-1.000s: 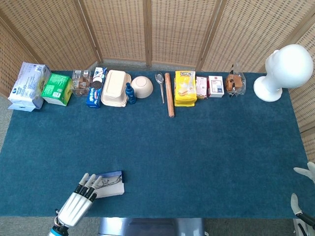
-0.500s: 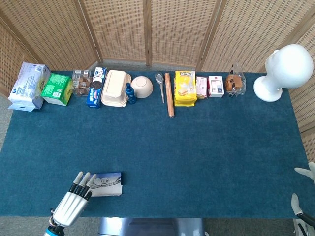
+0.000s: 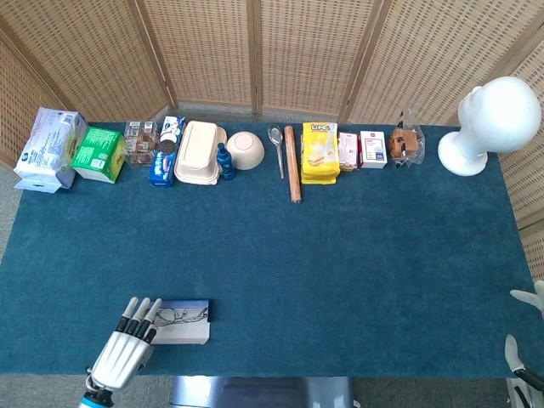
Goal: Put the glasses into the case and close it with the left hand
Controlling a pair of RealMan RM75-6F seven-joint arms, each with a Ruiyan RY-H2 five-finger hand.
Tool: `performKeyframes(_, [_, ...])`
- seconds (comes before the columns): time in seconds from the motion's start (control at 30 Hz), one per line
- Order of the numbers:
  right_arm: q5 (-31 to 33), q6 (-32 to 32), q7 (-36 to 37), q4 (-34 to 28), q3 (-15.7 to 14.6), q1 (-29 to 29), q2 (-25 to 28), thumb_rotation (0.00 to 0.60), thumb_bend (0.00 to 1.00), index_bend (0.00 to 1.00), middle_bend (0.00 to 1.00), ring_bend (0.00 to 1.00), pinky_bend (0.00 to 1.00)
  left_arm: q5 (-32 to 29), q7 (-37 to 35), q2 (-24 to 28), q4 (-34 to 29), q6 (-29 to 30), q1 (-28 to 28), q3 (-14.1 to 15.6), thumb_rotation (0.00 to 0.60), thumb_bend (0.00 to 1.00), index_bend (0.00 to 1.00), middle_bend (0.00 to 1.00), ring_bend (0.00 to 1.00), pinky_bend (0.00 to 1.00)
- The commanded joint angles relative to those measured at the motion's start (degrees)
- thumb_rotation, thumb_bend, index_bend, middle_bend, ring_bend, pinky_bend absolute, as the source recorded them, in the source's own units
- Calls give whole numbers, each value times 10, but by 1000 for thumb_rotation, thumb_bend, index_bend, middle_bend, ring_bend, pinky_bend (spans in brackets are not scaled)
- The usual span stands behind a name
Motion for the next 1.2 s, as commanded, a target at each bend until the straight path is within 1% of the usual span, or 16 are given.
performKeyframes(0.03, [1,2,2,2,1,-1,0,600,471,0,280,131,136,-6,7,-2,-7,-4,3,-3,452,415,397,23,0,0])
performKeyframes(0.1, [3,2,4,4,1,-2,0,600,472,0,280,131,137,-6,10,-4,-10,-4,2,-5,448,415,406,23,0,0])
performKeyframes(0.2, [5,2,5,6,1,-3,-1,600,473,0,281,131,138,-3,3,-8,-12,0,2,-5,437,415,454,31,0,0])
performKeyframes(0.27, [5,3,6,7,2,-4,-2,600,472,0,281,131,139,1,-4,-12,-9,7,3,-6,453,415,483,37,0,0])
performKeyframes(0.33, [5,2,6,8,2,-5,-2,600,472,0,281,131,139,6,-9,-16,-3,14,3,-6,491,415,506,48,0,0])
performKeyframes(0.4, [5,2,7,9,2,-5,-2,600,472,0,281,131,140,7,-15,-19,-1,17,4,-6,510,416,512,52,0,0])
performKeyframes(0.63, [3,2,4,8,1,-6,-2,600,472,0,281,130,141,8,-29,-24,3,23,3,-8,510,414,523,53,0,0])
performKeyframes(0.87, [1,0,2,5,2,-5,0,600,472,0,284,130,142,9,-33,-27,9,24,3,-9,560,415,581,72,0,0])
performKeyframes(1.0, [2,-1,2,6,2,-5,-1,600,471,0,284,130,142,7,-34,-27,11,25,3,-10,593,419,607,102,0,0])
performKeyframes(1.1, [4,-2,2,7,3,-6,-1,600,473,0,284,130,142,7,-43,-25,10,29,2,-11,598,420,631,130,0,0])
performKeyframes(1.2, [5,-2,2,7,3,-6,-2,600,473,0,284,129,142,9,-48,-22,9,37,2,-13,598,420,636,134,0,0])
